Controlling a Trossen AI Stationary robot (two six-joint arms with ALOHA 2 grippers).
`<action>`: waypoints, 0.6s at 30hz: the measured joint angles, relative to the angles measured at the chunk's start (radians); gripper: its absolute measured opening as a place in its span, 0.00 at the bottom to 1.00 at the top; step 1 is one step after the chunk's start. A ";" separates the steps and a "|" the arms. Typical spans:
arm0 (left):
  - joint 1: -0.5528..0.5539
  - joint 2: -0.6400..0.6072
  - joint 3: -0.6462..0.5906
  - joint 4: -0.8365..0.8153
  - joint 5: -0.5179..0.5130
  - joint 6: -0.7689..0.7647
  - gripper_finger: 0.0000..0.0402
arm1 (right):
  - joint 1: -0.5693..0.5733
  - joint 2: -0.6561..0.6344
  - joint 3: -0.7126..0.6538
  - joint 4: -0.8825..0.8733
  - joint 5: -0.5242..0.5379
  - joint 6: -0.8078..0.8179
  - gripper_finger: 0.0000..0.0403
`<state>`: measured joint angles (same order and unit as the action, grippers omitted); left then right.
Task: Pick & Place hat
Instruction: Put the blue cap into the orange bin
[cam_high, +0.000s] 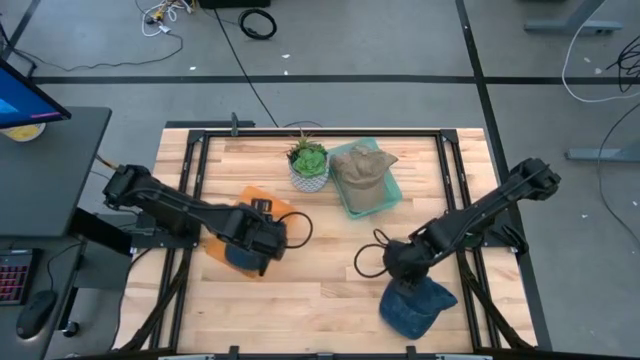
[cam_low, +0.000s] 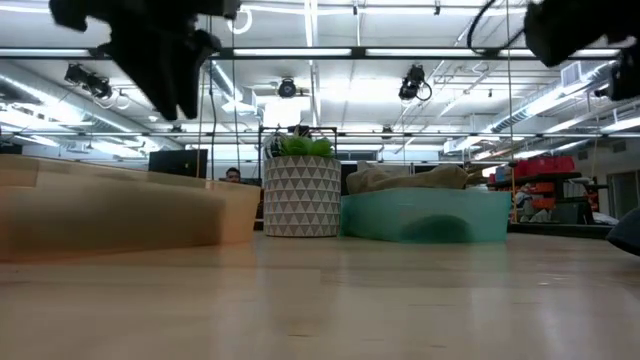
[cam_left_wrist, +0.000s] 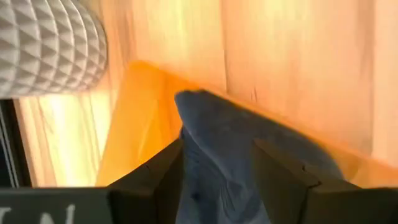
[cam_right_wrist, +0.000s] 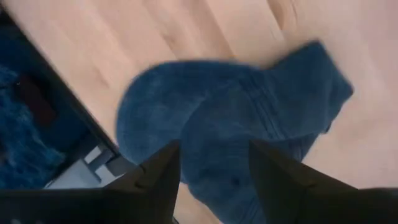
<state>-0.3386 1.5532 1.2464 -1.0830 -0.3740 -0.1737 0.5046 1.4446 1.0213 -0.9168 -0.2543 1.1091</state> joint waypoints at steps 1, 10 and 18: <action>0.000 0.000 0.014 -0.002 -0.001 0.002 0.46 | 0.005 0.009 -0.008 0.014 -0.008 0.021 0.47; 0.002 0.000 0.041 0.050 -0.006 0.003 0.46 | 0.085 0.112 -0.019 0.085 -0.054 0.181 0.41; 0.002 0.000 0.039 0.108 -0.006 0.006 0.46 | 0.126 0.221 -0.019 0.130 -0.023 0.209 0.40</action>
<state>-0.3367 1.5532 1.2858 -0.9754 -0.3805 -0.1680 0.6303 1.6655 1.0027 -0.7869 -0.2774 1.3180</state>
